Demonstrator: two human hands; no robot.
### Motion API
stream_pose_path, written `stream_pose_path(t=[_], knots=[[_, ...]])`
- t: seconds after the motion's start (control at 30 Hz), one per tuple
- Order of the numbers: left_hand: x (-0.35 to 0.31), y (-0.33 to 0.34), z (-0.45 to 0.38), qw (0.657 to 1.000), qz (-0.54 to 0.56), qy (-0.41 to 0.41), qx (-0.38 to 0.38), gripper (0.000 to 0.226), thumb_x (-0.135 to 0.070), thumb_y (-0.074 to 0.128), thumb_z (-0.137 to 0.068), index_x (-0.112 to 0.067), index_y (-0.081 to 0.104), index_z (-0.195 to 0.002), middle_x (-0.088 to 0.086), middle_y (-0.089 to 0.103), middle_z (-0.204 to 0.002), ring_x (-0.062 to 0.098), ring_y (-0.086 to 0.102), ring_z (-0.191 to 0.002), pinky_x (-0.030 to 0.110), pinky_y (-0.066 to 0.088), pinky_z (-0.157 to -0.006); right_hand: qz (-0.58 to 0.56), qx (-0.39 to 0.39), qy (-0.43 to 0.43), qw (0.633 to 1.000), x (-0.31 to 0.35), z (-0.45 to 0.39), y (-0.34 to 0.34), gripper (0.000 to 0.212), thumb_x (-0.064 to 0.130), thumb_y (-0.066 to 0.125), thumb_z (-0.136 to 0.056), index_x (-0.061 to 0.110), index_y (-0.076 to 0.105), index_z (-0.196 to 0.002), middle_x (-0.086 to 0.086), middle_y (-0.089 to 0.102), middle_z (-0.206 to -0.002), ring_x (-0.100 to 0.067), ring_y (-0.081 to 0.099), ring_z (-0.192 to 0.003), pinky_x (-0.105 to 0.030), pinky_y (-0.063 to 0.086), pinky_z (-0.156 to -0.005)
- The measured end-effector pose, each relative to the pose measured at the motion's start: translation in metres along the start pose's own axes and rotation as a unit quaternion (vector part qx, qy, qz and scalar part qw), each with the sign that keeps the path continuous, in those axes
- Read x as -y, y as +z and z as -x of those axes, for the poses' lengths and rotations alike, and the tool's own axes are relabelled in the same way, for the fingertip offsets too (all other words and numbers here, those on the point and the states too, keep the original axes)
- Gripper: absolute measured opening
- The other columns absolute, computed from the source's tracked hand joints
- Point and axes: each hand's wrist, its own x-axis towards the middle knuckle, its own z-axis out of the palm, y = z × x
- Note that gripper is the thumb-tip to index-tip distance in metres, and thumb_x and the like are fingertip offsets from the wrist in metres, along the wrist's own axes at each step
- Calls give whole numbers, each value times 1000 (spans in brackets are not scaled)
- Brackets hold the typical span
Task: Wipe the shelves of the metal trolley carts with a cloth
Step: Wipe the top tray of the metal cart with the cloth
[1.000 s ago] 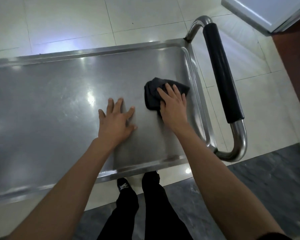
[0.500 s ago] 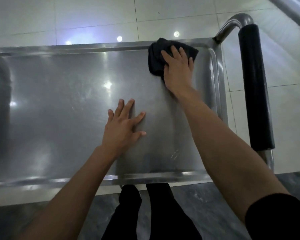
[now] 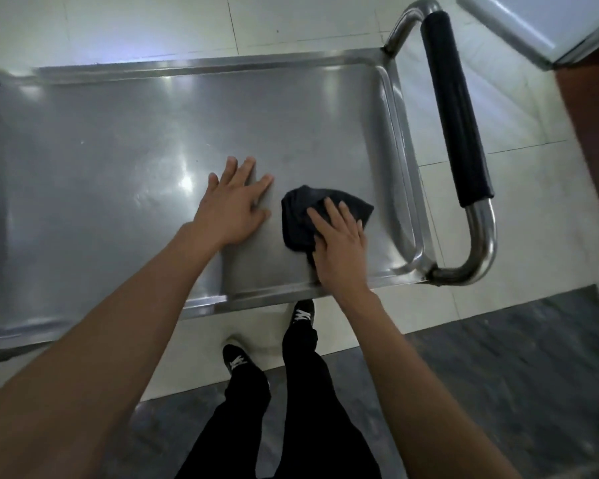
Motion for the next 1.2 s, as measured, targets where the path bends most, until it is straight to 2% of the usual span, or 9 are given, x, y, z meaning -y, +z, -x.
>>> stream_pose_path(t=[0.13,0.23,0.33,0.47,0.77,0.87,1.0,1.2], knots=[[11,1,32,999,-3,-15,-44,57,-49,50,-96,-30,35,-148,11,15,-164,37,6,-152,64,23,-113,-5,41,21,999,5,44,-2,48,13,48,-101,30,48,-147,3,25,-164,-20,11,-154,-48,11,-124],[27,8,63,997,-14,-41,-63,52,-48,55,-93,-30,45,-142,9,27,-157,35,17,-148,61,31,-109,-1,57,6,998,8,68,-4,46,11,48,-101,28,51,-144,1,30,-162,-21,15,-153,-49,17,-123],[43,14,79,997,-10,-57,-55,52,-50,56,-93,-32,45,-142,7,27,-157,33,21,-145,58,36,-107,9,58,-10,998,15,81,1,45,10,50,-100,26,54,-142,0,34,-160,-23,19,-152,-51,22,-120],[45,14,78,997,-16,-55,-43,54,-51,54,-95,-34,41,-144,6,24,-159,31,19,-147,58,35,-108,26,48,-3,999,27,70,15,44,15,48,-102,29,51,-144,0,31,-162,-24,17,-153,-52,18,-122],[41,7,73,996,21,-87,-17,61,-57,68,-83,-38,50,-139,4,29,-158,32,20,-147,56,32,-110,44,12,-54,997,58,-60,26,47,17,49,-100,32,49,-145,0,31,-162,-26,18,-152,-54,17,-121],[39,5,70,993,40,-106,-28,60,-58,75,-76,-38,59,-131,3,36,-152,31,27,-142,56,36,-105,49,16,-63,997,60,-116,20,48,20,48,-100,35,48,-145,3,30,-162,-23,17,-152,-50,14,-121],[39,2,66,993,54,-103,-34,59,-58,76,-74,-37,61,-127,3,37,-147,29,32,-137,56,44,-101,39,14,-64,997,65,-185,12,48,20,49,-100,36,48,-145,4,31,-162,-21,18,-152,-49,13,-121],[36,-2,58,988,81,-127,-27,61,-56,78,-75,-37,61,-131,0,31,-149,26,26,-138,56,46,-101,64,23,-95,993,86,-250,8,51,25,47,-102,33,37,-152,1,26,-164,-24,16,-153,-52,12,-121]])
